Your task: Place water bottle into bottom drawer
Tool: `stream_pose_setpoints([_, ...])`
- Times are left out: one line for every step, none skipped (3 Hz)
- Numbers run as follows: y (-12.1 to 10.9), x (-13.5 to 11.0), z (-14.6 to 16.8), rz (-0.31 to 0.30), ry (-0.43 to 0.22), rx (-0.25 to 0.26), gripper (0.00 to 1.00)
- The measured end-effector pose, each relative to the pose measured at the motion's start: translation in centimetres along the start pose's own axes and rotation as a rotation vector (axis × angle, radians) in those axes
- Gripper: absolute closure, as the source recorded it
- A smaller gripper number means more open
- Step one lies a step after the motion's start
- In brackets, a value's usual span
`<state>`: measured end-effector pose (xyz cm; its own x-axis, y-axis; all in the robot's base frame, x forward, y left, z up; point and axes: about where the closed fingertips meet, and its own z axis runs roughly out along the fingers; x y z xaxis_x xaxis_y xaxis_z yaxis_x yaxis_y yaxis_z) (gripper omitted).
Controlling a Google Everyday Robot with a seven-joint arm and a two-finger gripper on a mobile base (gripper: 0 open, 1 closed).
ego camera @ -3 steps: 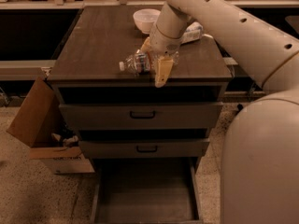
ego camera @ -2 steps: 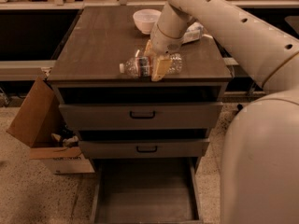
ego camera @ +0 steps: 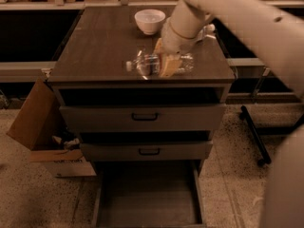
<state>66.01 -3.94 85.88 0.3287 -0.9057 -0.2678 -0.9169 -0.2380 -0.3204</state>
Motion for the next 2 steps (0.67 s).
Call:
stream_pose_setpoints([3.6,0.6,-1.8,0.100,-0.038,0.020,1.00])
stream_pose_setpoints([8.2,0.9,-0.8,0.240,-0.108,-0.013,1.00])
